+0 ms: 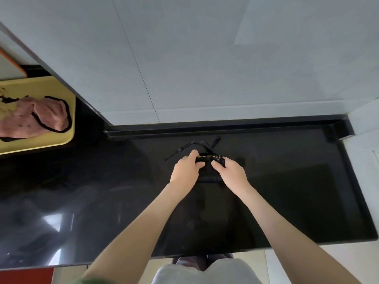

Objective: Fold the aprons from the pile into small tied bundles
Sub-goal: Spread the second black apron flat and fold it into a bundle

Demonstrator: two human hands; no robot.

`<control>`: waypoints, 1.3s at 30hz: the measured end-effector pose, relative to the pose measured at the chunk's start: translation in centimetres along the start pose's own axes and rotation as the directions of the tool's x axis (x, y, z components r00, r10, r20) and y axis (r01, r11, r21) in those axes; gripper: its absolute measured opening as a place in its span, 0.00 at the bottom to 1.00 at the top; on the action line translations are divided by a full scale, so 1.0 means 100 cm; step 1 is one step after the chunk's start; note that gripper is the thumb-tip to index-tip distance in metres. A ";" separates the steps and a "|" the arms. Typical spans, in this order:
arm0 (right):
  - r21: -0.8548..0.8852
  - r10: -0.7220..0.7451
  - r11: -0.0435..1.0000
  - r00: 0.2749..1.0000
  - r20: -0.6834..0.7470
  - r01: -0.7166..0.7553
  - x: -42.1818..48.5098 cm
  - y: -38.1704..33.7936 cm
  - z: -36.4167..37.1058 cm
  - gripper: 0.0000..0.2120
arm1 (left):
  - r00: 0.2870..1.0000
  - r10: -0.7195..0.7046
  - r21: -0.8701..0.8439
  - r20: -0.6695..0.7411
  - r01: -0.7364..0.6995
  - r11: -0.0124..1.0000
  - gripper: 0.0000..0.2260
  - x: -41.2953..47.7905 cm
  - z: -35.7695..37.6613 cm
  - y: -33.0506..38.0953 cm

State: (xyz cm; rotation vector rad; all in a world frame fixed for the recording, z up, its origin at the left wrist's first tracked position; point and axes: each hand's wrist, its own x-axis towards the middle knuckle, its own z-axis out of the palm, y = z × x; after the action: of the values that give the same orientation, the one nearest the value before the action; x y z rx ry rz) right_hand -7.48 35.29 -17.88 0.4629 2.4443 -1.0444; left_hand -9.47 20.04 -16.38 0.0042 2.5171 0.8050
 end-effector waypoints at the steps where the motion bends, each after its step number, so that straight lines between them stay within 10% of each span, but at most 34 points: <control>1: 0.016 0.010 1.000 1.000 -0.014 -0.010 0.001 -0.002 0.000 0.14 | 0.999 0.026 0.174 -0.037 -0.020 0.985 0.14 0.005 0.000 0.002; 4: 0.059 0.048 0.997 0.998 -0.051 -0.045 0.002 -0.002 0.004 0.12 | 0.980 0.191 0.476 -0.056 -0.142 0.868 0.20 0.017 -0.003 0.001; 14: -0.513 -0.319 0.833 0.938 -0.135 0.209 0.016 0.008 -0.003 0.16 | 0.923 0.343 0.623 0.176 -0.374 0.687 0.18 0.032 0.005 0.005; 22: -0.577 -0.337 0.809 0.894 -0.295 0.114 0.017 0.008 0.013 0.11 | 0.926 0.369 0.506 0.083 -0.358 0.785 0.25 0.011 0.018 -0.003; 32: -0.141 0.023 0.989 0.997 -0.071 -0.033 0.018 -0.003 -0.010 0.12 | 0.979 0.063 0.436 0.194 -0.143 0.889 0.22 0.029 0.011 0.026; 39: 0.302 0.167 0.912 0.924 0.345 -0.278 -0.036 -0.018 -0.061 0.19 | 0.906 0.291 0.264 0.306 -0.375 0.889 0.15 -0.009 -0.016 0.029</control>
State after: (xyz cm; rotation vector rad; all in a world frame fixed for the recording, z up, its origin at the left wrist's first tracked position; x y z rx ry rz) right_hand -6.91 38.16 -11.13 0.6231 1.8835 -1.3381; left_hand -9.81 21.46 -13.27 0.6324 2.3915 0.4733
